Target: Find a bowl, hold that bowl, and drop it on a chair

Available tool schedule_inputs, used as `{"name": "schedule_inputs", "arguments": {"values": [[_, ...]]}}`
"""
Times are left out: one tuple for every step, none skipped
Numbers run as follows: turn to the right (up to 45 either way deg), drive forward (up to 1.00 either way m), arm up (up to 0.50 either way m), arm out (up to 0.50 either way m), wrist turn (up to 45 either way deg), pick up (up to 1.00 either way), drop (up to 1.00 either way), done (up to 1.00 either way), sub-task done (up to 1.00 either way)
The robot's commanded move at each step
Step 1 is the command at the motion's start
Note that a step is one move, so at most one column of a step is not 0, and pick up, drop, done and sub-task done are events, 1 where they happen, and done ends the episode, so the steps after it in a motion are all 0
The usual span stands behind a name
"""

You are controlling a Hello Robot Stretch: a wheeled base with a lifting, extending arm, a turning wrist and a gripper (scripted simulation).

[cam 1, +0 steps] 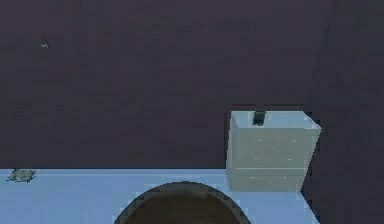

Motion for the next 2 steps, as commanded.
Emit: {"name": "schedule_inputs", "arguments": {"values": [[-12.0, 0.0, 0.0, 0.0, 0.0, 0.0, 0.0, 0.0, 0.0], [-3.0, 0.0, 0.0, 0.0, 0.0, 0.0, 0.0, 0.0, 0.0]]}}
